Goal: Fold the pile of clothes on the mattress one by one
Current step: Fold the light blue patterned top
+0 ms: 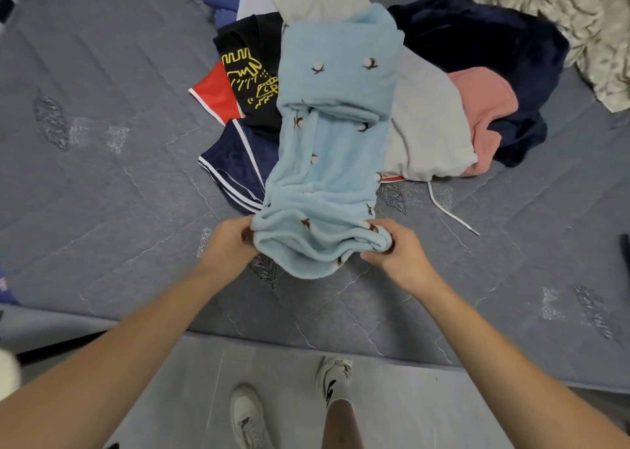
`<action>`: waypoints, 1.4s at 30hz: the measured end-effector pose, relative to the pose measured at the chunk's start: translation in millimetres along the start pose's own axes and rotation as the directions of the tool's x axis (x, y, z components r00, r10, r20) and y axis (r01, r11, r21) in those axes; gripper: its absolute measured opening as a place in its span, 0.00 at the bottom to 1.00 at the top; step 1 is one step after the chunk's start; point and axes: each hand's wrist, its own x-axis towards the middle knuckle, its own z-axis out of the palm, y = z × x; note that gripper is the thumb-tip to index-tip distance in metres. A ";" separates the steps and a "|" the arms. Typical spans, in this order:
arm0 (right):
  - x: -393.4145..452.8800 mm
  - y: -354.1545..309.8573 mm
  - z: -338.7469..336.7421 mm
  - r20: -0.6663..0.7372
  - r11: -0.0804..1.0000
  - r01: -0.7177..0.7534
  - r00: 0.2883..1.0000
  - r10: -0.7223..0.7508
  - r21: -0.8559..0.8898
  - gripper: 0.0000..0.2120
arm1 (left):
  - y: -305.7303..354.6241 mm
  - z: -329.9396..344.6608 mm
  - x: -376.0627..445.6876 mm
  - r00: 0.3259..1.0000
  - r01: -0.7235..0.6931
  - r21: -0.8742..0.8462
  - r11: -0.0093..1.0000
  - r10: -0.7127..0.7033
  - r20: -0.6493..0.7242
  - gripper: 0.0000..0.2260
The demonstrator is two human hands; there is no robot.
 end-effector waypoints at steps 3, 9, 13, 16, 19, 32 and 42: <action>4.8 7.3 5.0 -0.117 0.991 0.074 0.989 -0.086 -0.108 0.16 | -7.5 2.9 5.7 0.996 -0.063 0.041 0.997 0.065 -0.065 0.08; 13.1 8.5 -1.1 -0.062 0.966 0.193 0.977 -0.206 -0.173 0.15 | 14.7 -6.9 8.3 0.987 -0.106 -0.280 0.954 0.135 0.088 0.18; 14.5 5.6 -4.0 0.025 0.999 0.034 0.999 -0.033 -0.032 0.15 | 23.7 -8.9 8.0 0.985 -0.011 -0.328 0.944 0.066 0.158 0.15; 16.0 7.9 -6.8 -0.012 1.000 0.021 1.000 -0.021 0.019 0.12 | 26.9 -8.1 8.7 0.981 -0.108 -0.123 0.987 0.126 0.149 0.16; 17.8 3.6 -8.2 -0.084 0.995 0.040 0.996 -0.032 0.093 0.10 | 25.6 -3.9 14.4 0.924 -0.375 0.225 0.899 0.342 0.171 0.16; 82.4 30.3 16.0 -0.397 0.895 -0.404 0.865 0.307 -0.187 0.22 | 27.5 61.0 63.8 0.857 0.471 0.068 0.880 -0.438 -0.270 0.18; 92.6 30.6 22.2 -0.369 0.887 -0.461 0.825 0.428 -0.001 0.23 | 39.0 81.0 69.9 0.782 0.489 -0.062 0.870 -0.468 -0.412 0.12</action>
